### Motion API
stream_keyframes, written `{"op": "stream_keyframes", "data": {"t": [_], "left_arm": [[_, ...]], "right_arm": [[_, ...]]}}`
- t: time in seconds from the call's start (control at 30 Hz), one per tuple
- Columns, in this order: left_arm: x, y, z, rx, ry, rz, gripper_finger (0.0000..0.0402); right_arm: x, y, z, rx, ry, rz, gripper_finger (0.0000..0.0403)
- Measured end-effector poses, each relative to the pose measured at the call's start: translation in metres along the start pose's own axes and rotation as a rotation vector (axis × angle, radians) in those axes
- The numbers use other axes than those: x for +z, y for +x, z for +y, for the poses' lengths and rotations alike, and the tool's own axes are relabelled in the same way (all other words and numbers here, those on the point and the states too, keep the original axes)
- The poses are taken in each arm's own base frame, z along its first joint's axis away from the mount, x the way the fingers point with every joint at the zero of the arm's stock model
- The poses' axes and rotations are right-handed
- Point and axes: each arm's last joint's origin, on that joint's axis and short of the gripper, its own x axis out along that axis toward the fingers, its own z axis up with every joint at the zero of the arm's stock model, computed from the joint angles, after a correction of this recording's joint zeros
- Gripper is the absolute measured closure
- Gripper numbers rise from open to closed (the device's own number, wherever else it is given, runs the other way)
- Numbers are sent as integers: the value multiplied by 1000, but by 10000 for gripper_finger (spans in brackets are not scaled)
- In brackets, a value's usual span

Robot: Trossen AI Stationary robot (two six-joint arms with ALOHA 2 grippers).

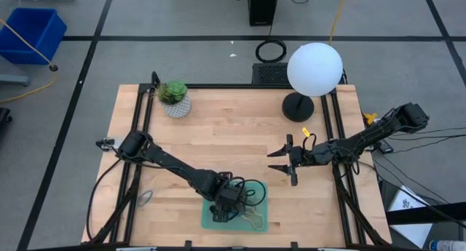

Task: Pick and place rubber bands into bin
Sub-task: Put the small blue rubberband into the green bin

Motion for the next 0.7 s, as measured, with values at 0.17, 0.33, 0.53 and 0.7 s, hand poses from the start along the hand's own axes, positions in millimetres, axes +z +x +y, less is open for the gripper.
{"op": "stream_keyframes", "data": {"t": [0.17, 0.33, 0.53, 0.7], "left_arm": [[-4, -9, 2, 4, -3, 36, 207], [-4, -37, 3, 6, -2, -4, 187], [-10, -79, 2, -17, -4, -46, 185], [-31, -122, 1, -10, -101, -2, 185]], "right_arm": [[0, 0, 0, 0, 0, 0, 230], [0, 0, 0, 0, 0, 0, 227], [-1, 0, 0, 0, 0, 1, 231], [-1, 0, 0, 0, 0, 2, 227]]}}
